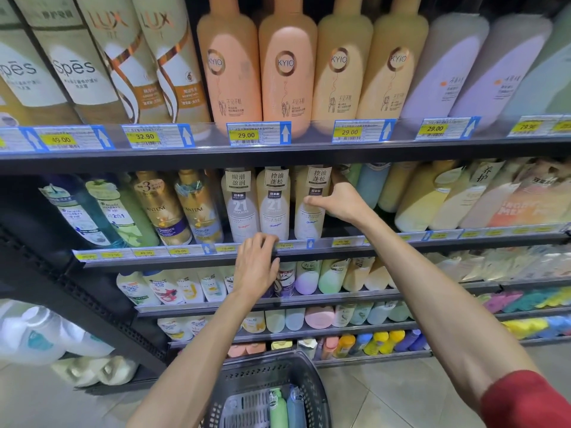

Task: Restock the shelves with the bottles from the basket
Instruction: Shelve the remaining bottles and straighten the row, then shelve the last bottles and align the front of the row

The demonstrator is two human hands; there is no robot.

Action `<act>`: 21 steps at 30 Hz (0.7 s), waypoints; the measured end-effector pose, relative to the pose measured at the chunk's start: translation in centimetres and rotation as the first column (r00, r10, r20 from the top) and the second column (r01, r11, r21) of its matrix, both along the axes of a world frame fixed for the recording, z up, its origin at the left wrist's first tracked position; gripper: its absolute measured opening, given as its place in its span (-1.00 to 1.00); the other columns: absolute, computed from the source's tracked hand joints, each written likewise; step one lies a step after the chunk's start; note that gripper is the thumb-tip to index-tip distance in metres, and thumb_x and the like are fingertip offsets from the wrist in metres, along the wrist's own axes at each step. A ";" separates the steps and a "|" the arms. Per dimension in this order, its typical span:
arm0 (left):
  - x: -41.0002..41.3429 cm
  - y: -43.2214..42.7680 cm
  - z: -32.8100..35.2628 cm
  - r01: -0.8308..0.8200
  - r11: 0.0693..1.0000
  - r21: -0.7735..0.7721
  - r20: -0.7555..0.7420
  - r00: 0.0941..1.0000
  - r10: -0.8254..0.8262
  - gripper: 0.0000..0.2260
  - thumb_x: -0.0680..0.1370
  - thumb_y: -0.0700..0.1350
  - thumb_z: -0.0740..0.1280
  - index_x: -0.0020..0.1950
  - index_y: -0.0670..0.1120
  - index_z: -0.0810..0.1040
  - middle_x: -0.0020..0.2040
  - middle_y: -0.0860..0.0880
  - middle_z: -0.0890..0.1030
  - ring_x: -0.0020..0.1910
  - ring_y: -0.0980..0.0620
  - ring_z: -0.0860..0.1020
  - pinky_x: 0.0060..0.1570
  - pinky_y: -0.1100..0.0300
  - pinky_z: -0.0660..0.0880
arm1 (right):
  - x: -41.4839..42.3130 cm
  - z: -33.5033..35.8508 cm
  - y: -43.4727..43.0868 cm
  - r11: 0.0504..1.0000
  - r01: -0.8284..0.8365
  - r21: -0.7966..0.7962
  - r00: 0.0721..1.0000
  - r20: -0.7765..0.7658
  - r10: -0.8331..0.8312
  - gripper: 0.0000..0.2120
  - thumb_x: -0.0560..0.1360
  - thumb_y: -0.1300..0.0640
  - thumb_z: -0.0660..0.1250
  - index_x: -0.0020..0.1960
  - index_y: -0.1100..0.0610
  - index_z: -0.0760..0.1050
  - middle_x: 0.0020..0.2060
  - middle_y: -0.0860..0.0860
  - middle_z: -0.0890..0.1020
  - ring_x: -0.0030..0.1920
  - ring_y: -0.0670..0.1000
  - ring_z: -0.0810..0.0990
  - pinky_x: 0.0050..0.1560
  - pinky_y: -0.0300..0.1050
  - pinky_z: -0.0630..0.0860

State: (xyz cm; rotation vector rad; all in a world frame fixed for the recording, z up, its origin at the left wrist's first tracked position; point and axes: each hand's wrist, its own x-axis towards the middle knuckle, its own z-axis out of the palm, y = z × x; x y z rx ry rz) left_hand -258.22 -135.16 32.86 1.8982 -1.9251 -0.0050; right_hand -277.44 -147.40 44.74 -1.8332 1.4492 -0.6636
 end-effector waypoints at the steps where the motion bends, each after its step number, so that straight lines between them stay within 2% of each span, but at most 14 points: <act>1: 0.2 0.0 0.3 0.014 1.000 0.028 -0.002 1.000 -0.014 -0.69 0.55 -0.07 0.40 0.28 -0.05 0.49 0.12 -0.03 0.50 0.10 -0.09 0.46 0.14 0.05 0.39 | 0.1 -0.1 0.3 1.000 0.000 -0.024 1.000 0.005 0.000 -0.68 0.43 -0.06 0.52 -0.08 0.22 0.66 -0.31 -0.01 0.67 -0.40 -0.22 0.52 -0.35 -0.31 0.42; 3: 0.6 -0.1 1.0 0.046 0.995 0.084 -0.022 0.999 -0.044 -0.68 0.57 -0.06 0.37 0.31 -0.05 0.49 0.16 -0.03 0.51 0.15 -0.09 0.46 0.16 0.05 0.37 | 0.4 -0.1 0.9 0.997 0.017 -0.074 1.000 -0.004 -0.017 -0.78 0.43 -0.04 0.52 -0.17 0.11 0.62 -0.37 -0.12 0.60 -0.46 -0.31 0.50 -0.49 -0.44 0.31; 5: 1.2 -0.3 2.0 0.095 0.985 0.146 -0.035 0.995 -0.091 -0.65 0.58 -0.04 0.35 0.36 -0.06 0.47 0.21 -0.05 0.51 0.20 -0.10 0.46 0.20 0.02 0.39 | 0.5 -0.2 1.4 0.992 0.043 -0.120 0.998 -0.031 -0.047 -0.75 0.43 -0.05 0.51 -0.20 0.12 0.57 -0.38 -0.10 0.55 -0.44 -0.23 0.48 -0.50 -0.36 0.31; 8: 2.0 -0.1 3.7 0.165 0.958 0.234 -0.018 0.986 -0.165 -0.60 0.60 -0.01 0.34 0.41 -0.07 0.43 0.28 -0.07 0.52 0.27 -0.12 0.48 0.25 -0.04 0.40 | 0.5 -0.2 2.1 0.982 0.062 -0.179 0.988 -0.126 -0.085 -0.67 0.47 -0.06 0.46 -0.16 0.19 0.48 -0.32 -0.01 0.50 -0.31 -0.03 0.44 -0.43 -0.19 0.28; 11: 2.7 0.5 4.9 0.133 0.954 0.267 0.043 0.988 -0.149 -0.55 0.60 0.02 0.33 0.45 -0.06 0.37 0.34 -0.08 0.52 0.32 -0.14 0.47 0.28 -0.07 0.40 | 0.2 -0.4 3.6 0.977 0.064 -0.202 0.952 -0.281 -0.120 -0.65 0.51 -0.03 0.42 0.03 0.22 0.41 -0.05 0.11 0.47 -0.11 0.10 0.47 -0.19 -0.07 0.39; 15: 4.2 2.1 5.5 0.069 0.954 0.293 0.131 0.985 -0.112 -0.51 0.60 0.05 0.31 0.50 -0.07 0.33 0.37 -0.12 0.47 0.37 -0.20 0.41 0.34 -0.11 0.33 | 0.0 -1.7 6.9 0.953 0.014 -0.304 0.846 -0.504 -0.173 -0.58 0.52 0.06 0.38 0.28 0.24 0.40 0.22 0.20 0.41 0.20 0.26 0.45 0.03 0.07 0.47; 18: 5.0 3.4 5.3 0.039 0.940 0.340 0.213 0.970 -0.117 -0.48 0.60 0.07 0.31 0.51 -0.06 0.30 0.37 -0.14 0.43 0.38 -0.22 0.37 0.38 -0.17 0.29 | 0.2 -3.2 9.7 0.967 -0.053 -0.248 0.803 -0.587 -0.107 -0.52 0.53 0.06 0.36 0.39 0.19 0.38 0.28 0.17 0.39 0.28 0.24 0.39 0.17 0.11 0.46; 21: 5.3 4.5 4.9 0.040 0.926 0.375 0.246 0.959 -0.141 -0.45 0.60 0.10 0.32 0.52 -0.08 0.28 0.43 -0.15 0.39 0.45 -0.19 0.30 0.44 -0.23 0.21 | 0.5 -4.3 12.1 0.977 -0.083 -0.197 0.765 -0.640 -0.064 -0.48 0.51 0.04 0.37 0.42 0.17 0.37 0.30 0.17 0.39 0.30 0.23 0.38 0.23 0.11 0.43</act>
